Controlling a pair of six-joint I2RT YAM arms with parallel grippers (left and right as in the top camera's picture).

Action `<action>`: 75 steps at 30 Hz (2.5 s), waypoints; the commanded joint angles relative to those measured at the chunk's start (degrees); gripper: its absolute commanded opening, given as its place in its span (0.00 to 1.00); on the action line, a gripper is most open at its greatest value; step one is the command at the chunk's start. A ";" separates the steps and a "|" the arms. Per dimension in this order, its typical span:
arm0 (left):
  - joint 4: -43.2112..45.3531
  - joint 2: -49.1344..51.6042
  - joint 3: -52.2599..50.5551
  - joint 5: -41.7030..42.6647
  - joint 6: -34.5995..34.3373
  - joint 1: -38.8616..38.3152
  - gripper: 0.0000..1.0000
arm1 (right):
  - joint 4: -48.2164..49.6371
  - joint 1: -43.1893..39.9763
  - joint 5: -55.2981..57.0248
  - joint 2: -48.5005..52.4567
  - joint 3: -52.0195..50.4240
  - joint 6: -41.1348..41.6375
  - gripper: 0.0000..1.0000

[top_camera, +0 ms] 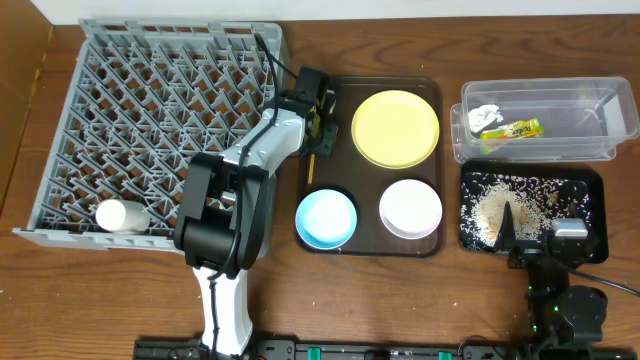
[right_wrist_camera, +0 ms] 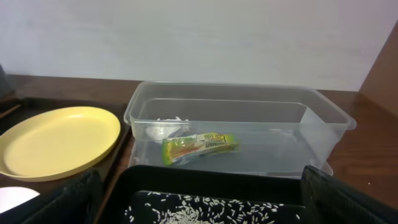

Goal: Sort waste into correct bins and load items into the dishwasher

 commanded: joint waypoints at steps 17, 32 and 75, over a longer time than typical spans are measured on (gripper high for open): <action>-4.92 1.79 -2.03 3.06 -1.60 -0.79 0.45 | 0.02 -0.81 -0.07 -0.22 -0.24 0.59 0.99; -5.38 2.73 -2.01 3.21 -1.70 -1.05 0.08 | 0.02 -0.81 -0.07 -0.22 -0.24 0.59 0.99; -20.74 -26.67 3.10 3.89 -0.92 5.27 0.46 | 0.02 -0.81 -0.07 -0.22 -0.24 0.59 0.99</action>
